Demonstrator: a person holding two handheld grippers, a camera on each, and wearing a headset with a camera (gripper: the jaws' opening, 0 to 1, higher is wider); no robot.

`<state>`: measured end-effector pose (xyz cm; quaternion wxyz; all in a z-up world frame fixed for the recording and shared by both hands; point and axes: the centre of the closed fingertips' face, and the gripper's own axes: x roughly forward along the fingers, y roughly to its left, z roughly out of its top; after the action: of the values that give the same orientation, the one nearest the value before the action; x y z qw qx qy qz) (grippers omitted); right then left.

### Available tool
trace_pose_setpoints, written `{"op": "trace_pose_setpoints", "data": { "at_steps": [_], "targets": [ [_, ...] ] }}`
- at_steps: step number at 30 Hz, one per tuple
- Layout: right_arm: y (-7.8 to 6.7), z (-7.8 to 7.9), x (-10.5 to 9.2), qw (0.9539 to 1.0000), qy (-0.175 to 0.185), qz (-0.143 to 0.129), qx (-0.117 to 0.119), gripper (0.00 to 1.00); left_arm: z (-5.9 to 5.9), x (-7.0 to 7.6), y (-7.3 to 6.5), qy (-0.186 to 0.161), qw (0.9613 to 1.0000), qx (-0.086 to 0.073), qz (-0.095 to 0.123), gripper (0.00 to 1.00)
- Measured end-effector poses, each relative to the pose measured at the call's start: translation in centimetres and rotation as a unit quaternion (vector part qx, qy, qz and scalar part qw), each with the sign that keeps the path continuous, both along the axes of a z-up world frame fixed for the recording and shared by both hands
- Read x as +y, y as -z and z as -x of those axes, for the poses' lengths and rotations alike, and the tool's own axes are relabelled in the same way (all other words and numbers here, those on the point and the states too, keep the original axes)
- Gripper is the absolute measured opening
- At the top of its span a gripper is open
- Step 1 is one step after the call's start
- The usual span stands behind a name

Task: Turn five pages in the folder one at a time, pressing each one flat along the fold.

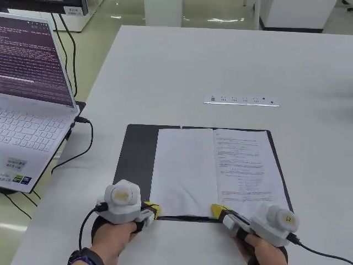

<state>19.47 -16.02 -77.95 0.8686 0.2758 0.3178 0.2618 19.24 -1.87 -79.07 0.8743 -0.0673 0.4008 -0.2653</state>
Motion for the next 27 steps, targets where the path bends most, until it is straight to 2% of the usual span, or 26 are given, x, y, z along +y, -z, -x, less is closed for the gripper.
{"op": "trace_pose_setpoints", "data": {
  "at_steps": [2,8,9,11,14,18,22,27],
  "targets": [
    [0.1,0.1,0.0,1.0000,0.001,-0.003,0.006,0.00,-0.1,0.1,0.0,-0.021,0.9995,0.019,0.011,0.00],
    [0.0,0.4,-0.1,0.9997,-0.001,-0.007,0.021,0.00,-0.1,0.0,0.0,-0.027,0.9992,0.028,0.008,0.00],
    [0.0,0.4,-0.2,0.9997,-0.003,-0.006,0.022,0.00,0.0,-0.1,-0.1,-0.029,0.9990,0.031,0.011,0.03],
    [-0.3,0.5,-0.4,0.9998,-0.011,-0.001,0.018,0.00,0.0,-0.6,-0.7,-0.044,0.9978,0.036,0.034,0.08],
    [-1.1,0.8,-0.7,0.9996,-0.025,0.009,0.010,0.09,-0.1,-0.7,-1.8,-0.057,0.9970,0.026,0.045,0.11],
    [-1.7,0.8,-1.7,0.9993,-0.033,0.016,-0.004,0.15,-0.4,-1.2,-3.2,-0.061,0.9969,0.008,0.050,0.15],
    [-2.3,0.2,-2.9,0.9999,-0.014,0.007,-0.007,0.17,-0.4,-2.1,-4.0,-0.040,0.9986,-0.005,0.034,0.19],
    [-3.3,-0.1,-3.8,0.9994,-0.023,0.015,-0.020,0.25,-0.5,-2.9,-5.5,-0.024,0.9991,-0.022,0.026,0.24]
  ]
}}
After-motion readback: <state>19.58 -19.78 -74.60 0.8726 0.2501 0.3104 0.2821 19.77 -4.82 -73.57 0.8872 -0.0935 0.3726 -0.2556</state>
